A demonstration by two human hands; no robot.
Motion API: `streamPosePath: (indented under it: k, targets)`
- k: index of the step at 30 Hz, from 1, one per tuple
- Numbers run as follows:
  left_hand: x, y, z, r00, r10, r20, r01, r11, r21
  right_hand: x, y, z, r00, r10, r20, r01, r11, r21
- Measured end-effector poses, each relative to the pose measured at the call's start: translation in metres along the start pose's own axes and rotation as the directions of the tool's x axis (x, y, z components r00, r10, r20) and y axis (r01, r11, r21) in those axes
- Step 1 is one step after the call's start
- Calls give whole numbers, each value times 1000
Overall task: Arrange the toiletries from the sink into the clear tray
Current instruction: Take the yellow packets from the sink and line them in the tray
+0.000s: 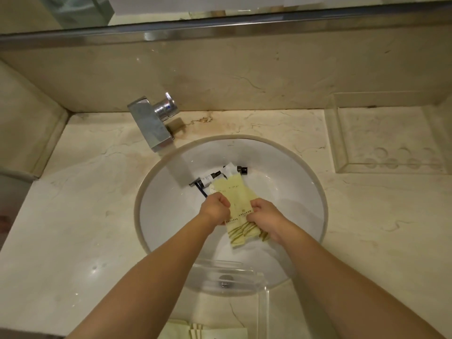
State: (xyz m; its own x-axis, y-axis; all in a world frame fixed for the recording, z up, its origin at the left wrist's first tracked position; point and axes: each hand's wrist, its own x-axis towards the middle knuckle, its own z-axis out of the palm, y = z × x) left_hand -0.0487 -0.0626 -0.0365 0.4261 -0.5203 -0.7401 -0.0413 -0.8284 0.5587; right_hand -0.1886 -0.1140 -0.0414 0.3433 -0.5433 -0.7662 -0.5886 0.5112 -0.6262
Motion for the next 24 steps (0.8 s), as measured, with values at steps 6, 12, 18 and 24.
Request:
streamPosePath:
  k: [6, 12, 18, 24]
  targets:
    - [-25, -1, -35, 991, 108, 79, -101, 991, -85, -24, -14, 6, 999, -45, 19, 41, 988, 150]
    - [-61, 6, -66, 978, 144, 154, -93, 950, -297, -60, -31, 24, 990, -131, 54, 103, 927, 360]
    - [-98, 5, -90, 923, 303, 237, -203, 907, -368, -101, -45, 40, 973, -219, 73, 175, 905, 388]
    - [-130, -4, -110, 872, 371, 320, -304, 922, -241, -141, -46, 57, 952, -297, 75, 254, 902, 348]
